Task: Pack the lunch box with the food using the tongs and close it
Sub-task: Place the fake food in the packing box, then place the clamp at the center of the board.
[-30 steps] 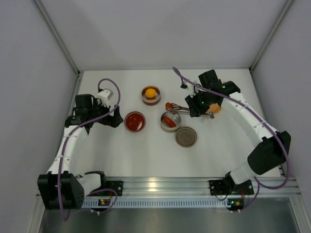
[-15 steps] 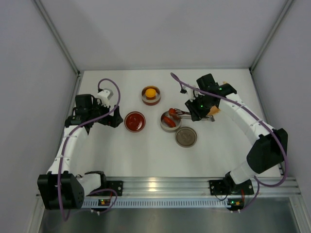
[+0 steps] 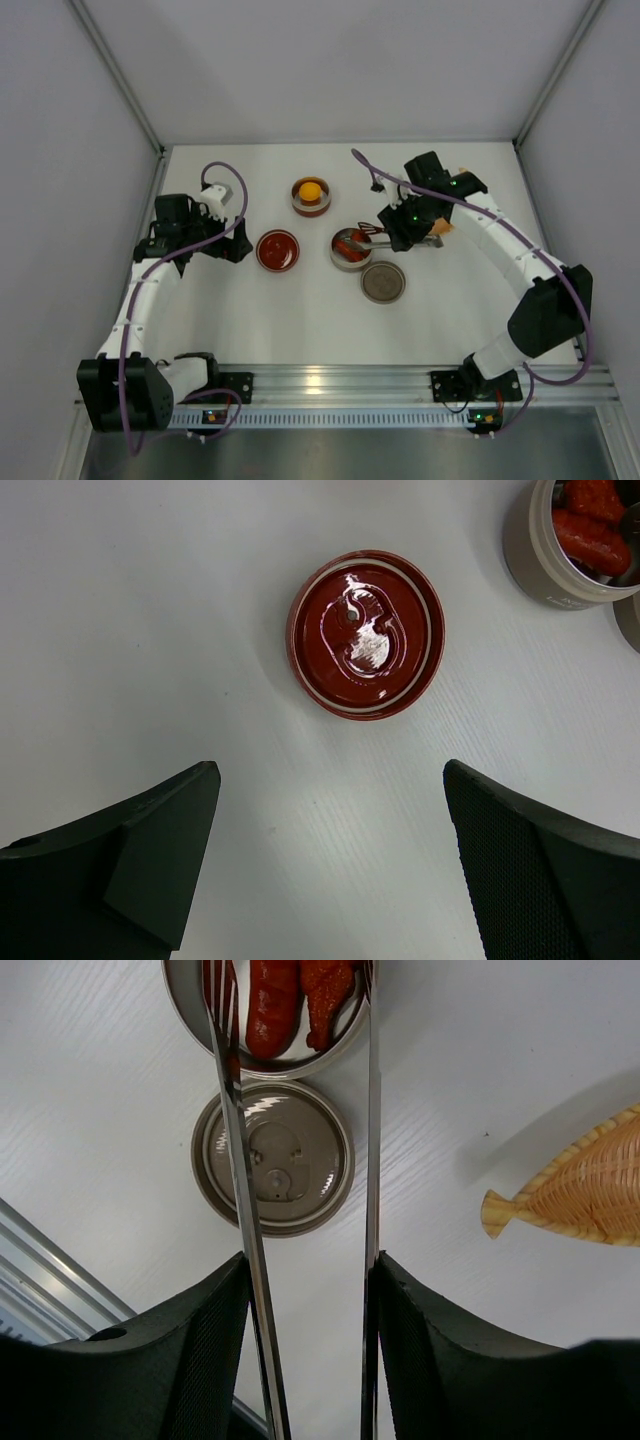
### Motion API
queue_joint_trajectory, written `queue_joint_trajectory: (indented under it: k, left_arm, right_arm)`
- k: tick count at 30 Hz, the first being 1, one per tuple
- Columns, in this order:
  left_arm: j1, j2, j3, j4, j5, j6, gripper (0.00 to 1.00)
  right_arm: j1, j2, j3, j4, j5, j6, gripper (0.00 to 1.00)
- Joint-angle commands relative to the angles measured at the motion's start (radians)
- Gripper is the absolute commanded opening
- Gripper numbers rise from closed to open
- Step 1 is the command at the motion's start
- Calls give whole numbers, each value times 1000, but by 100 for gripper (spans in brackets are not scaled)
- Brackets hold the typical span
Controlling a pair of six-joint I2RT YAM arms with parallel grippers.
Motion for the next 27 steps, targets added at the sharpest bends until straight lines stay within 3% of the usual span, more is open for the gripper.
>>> queue_joint_trajectory:
  k: [1,10,14,27]
  left_arm:
    - [-1,-5,24,2,5,6,98]
    - [0,-28,76,-57,13,-17,98]
    - [-1,-43,81,-69,4,-13,98]
    - [0,-43,67,-64,-7,-8,98]
  right_arm:
    - [22,-64,71,24,-22,33,50]
    - [-107,-134,90,98,-50,128,47]
    - [-295,-138,81,126,-97,194,46]
    - [-728,-184,-99,333,-76,219,45]
